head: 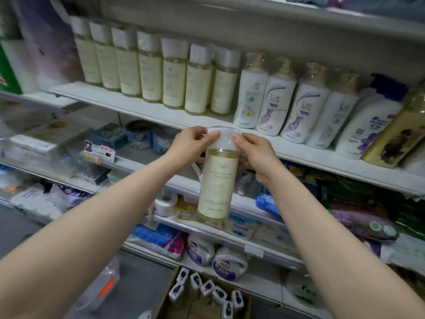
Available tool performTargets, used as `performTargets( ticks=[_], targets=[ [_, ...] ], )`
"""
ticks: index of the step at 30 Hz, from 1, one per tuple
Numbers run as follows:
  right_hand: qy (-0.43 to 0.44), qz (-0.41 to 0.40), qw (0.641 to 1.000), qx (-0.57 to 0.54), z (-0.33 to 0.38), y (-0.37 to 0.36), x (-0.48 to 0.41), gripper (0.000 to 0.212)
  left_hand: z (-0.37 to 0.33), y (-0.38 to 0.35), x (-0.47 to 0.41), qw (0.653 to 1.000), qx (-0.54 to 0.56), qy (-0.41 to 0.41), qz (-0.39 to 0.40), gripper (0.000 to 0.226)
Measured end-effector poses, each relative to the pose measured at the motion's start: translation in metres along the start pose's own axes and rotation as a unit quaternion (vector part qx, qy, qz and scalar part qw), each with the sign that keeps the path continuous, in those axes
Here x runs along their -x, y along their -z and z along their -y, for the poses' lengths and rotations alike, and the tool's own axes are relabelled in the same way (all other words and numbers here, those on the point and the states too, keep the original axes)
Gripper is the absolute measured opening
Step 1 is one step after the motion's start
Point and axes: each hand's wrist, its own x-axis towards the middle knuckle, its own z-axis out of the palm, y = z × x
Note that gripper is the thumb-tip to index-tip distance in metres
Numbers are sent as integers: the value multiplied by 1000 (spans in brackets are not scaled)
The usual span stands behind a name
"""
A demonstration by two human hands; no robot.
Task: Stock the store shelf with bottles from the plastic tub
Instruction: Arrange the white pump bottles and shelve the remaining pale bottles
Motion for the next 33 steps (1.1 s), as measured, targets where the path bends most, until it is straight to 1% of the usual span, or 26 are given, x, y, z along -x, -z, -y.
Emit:
performTargets(
  ticks=[4, 6, 8, 10, 12, 16, 21, 26, 30, 33],
  targets=[
    [11, -13, 1000, -24, 19, -10, -27, 14, -10, 16, -36, 1000, 20, -12, 16, 43],
    [17, -24, 999, -24, 29, -16, -43, 14, -16, 28, -53, 999, -6, -37, 12, 35],
    [26, -32, 999, -13, 37, -23, -59, 19, -19, 40, -74, 998, -16, -55, 19, 36],
    [36, -43, 998, -8, 46, -27, -73, 26, -26, 49, -89, 998, 6, -57, 38, 42],
    [52, -62, 997, -14, 58, -32, -88, 28, -36, 58, -107, 996, 24, -67, 45, 44],
    [76, -89, 993, -8, 77, -38, -110, 27, -53, 69, -135, 993, 7, -105, 53, 36],
    [90, -123, 988, 2, 87, -44, -131, 31, -53, 78, -163, 991, 9, -124, 55, 36],
    [105, -143, 984, -15, 99, -50, -145, 24, -58, 83, -181, 988, 26, -141, 56, 32],
    [137, -161, 977, -5, 111, -53, -157, 20, -68, 87, -196, 985, 9, -169, 41, 32],
    [139, -172, 975, 0, 106, -54, -164, 13, -63, 87, -205, 984, -5, -177, 38, 34]
  ],
)
